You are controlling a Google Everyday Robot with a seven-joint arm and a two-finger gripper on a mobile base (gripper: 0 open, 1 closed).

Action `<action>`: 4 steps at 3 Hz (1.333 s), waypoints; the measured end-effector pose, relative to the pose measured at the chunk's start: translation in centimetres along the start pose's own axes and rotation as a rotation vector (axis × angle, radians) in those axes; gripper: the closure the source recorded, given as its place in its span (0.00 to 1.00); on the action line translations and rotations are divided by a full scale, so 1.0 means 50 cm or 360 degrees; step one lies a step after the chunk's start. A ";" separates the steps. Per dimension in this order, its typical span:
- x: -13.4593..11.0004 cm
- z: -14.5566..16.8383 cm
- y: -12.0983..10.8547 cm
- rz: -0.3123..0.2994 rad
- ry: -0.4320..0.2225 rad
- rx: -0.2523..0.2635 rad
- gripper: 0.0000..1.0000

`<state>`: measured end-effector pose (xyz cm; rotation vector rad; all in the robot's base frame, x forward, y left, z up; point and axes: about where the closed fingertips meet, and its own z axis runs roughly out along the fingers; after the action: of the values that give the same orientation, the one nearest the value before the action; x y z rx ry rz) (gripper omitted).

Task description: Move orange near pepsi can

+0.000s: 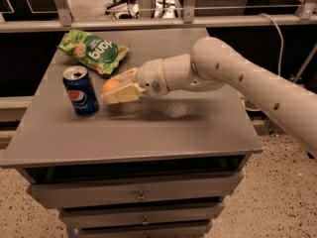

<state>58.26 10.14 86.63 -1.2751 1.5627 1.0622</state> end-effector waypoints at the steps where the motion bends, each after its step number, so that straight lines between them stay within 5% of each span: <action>1: 0.008 0.023 0.016 0.0021 -0.0031 -0.0034 1.00; 4: 0.031 0.064 0.045 0.0054 -0.0091 -0.0169 0.28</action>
Offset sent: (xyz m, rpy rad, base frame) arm -0.0183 0.0233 -0.0171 0.0657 0.0537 0.0655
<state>56.13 13.05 84.47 -1.2815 1.5070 1.2065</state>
